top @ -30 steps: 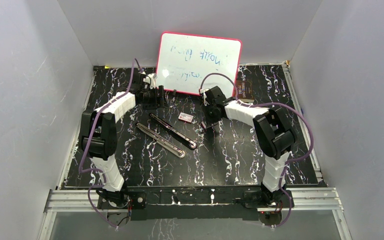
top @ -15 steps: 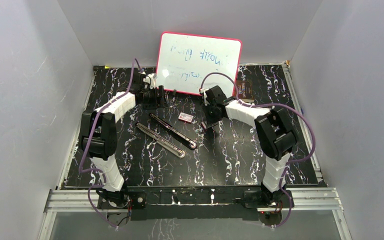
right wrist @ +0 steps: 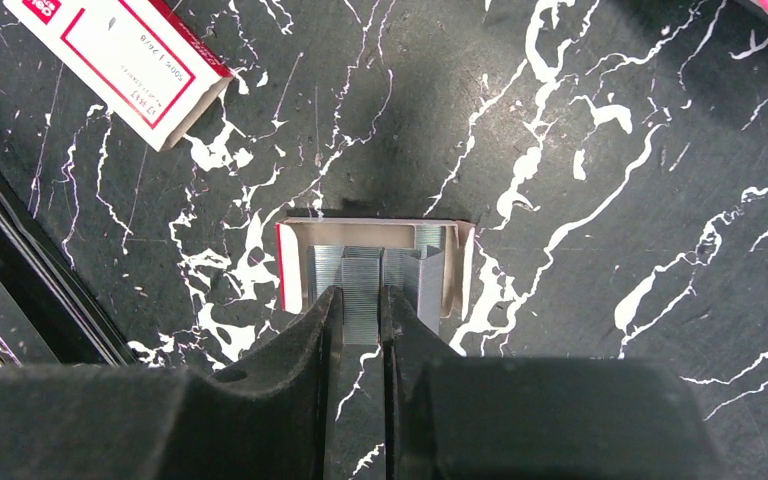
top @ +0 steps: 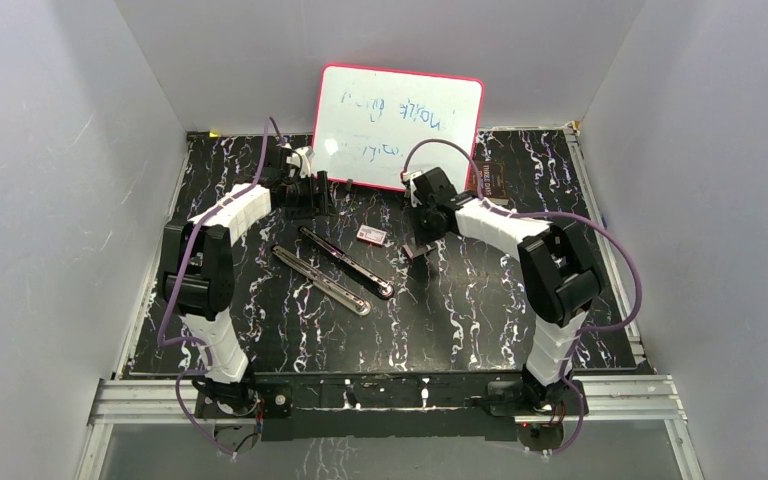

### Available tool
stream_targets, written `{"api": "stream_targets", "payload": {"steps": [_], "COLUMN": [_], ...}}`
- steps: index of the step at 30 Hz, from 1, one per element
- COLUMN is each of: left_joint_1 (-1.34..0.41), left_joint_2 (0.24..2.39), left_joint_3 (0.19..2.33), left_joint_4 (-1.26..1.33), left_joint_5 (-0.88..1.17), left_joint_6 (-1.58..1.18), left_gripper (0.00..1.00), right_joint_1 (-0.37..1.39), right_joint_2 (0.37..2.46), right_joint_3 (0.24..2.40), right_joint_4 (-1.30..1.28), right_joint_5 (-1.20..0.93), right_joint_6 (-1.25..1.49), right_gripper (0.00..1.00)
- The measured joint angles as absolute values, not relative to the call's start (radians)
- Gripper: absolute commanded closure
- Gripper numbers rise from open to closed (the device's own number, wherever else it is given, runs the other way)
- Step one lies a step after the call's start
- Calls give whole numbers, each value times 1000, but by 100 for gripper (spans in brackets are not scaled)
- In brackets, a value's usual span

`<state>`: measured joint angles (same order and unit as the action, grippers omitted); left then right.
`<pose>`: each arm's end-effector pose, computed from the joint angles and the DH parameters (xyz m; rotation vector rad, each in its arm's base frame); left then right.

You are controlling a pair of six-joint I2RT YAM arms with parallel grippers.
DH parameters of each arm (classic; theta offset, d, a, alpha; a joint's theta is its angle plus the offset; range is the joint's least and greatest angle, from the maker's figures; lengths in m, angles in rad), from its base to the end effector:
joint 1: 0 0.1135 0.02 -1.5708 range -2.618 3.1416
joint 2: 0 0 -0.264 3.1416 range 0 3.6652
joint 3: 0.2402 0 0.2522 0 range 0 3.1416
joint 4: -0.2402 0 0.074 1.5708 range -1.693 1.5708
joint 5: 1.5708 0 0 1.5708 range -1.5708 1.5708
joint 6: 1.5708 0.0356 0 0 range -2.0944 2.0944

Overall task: Load the staples into the stapler
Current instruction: Pick up several staples from the staple box, then place several staples at the center of the board.

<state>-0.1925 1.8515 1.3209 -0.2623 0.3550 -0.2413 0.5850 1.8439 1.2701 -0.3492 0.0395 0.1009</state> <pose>0.4002 -0.0906 0.2185 0.1170 2.3864 -0.6276 0.3306 0.2173 0.1978 -0.5851 2.4394 0.2365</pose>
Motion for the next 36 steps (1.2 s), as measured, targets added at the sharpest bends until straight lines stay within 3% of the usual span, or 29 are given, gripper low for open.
{"api": "stream_targets", "payload": {"steps": [30,36], "left_joint_1": [-192,-192], "left_joint_2": [1851,1851], "left_joint_3": [1321,1321], "left_joint_4": [-262,-262], "left_joint_5": [355,356], "left_joint_6": [-242,-242], "left_gripper": [32,32], "right_joint_1": [707,748], "right_joint_2": [1647,1608], "right_joint_3": [1081,964], "right_joint_4": [-465,-407], "right_joint_5": [178,175], "right_joint_6": [127,159], "right_gripper": [82,68]}}
